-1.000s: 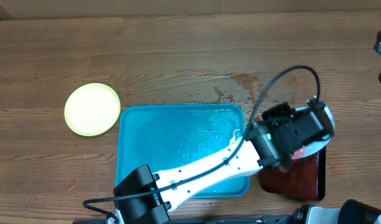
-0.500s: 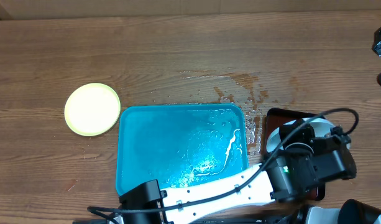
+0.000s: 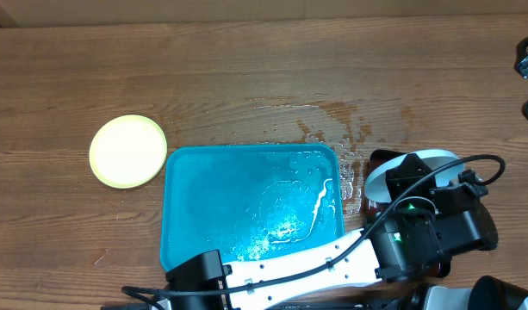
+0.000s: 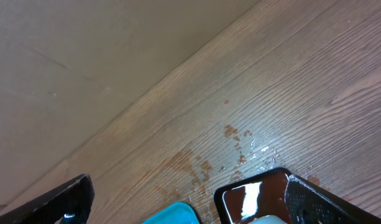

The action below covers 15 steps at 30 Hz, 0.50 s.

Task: Clean dirty plates on tray and stack at the side
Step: 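Lift the white plate by its rim with the left gripper, swinging right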

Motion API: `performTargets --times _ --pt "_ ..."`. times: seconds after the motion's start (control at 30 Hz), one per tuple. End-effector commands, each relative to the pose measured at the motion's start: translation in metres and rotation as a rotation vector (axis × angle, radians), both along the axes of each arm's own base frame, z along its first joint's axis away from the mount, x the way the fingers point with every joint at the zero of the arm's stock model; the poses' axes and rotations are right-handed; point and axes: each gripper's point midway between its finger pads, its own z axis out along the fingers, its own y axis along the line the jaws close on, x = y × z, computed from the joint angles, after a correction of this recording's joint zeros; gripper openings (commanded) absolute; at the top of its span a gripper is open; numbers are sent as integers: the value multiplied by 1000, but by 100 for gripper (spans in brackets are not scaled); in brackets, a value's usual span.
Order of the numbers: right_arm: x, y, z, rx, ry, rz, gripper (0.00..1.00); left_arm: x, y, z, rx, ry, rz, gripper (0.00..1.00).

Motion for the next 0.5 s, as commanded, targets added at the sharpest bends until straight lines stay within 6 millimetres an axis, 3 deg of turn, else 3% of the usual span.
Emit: performTargets --times 0.0,0.47 --pt "-5 2 13 -15 -42 3 100 -4 -5 14 -21 -33 6 4" --pt "-5 3 13 -10 -44 9 100 -7 -7 19 -22 -58 8 4"
